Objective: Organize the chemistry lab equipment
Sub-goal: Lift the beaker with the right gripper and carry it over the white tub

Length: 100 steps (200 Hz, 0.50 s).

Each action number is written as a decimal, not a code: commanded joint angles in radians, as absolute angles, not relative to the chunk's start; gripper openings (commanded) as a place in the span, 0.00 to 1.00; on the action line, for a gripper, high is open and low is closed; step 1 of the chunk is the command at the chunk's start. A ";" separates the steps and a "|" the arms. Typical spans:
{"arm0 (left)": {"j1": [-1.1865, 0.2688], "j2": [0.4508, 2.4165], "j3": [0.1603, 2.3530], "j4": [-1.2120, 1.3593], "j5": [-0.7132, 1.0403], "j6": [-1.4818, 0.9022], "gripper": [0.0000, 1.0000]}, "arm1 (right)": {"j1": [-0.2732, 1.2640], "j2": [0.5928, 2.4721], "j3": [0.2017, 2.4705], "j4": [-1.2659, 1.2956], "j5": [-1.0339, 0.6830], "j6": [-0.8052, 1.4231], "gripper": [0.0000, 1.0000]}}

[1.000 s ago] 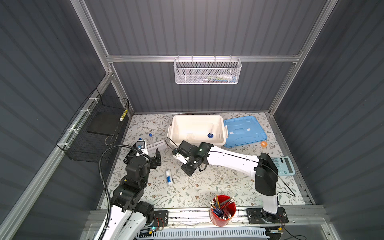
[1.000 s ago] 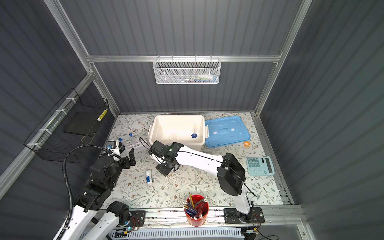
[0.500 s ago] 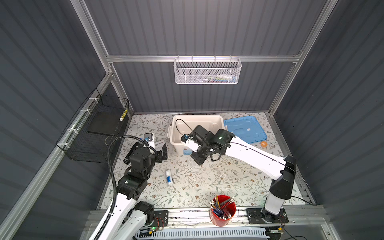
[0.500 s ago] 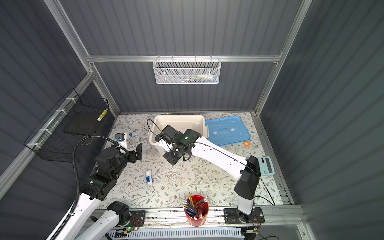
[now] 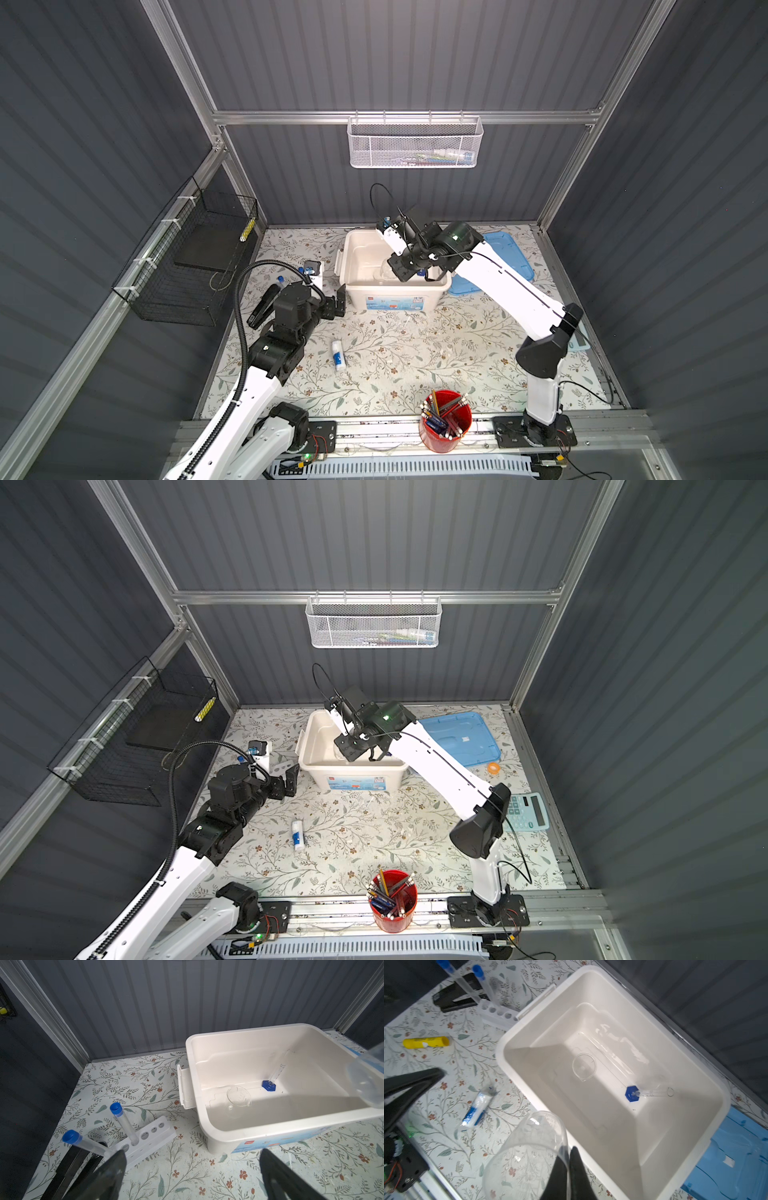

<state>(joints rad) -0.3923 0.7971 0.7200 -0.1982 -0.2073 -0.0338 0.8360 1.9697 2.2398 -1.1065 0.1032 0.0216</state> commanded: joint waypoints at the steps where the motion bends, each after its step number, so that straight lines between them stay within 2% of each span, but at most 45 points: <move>1: -0.396 0.797 0.710 -0.163 -0.184 -0.015 1.00 | 0.797 2.035 2.281 -1.183 0.185 0.034 0.08; 100: -0.396 0.821 0.685 -0.155 -0.193 -0.012 1.00 | 0.697 2.186 2.295 -1.145 0.129 0.005 0.08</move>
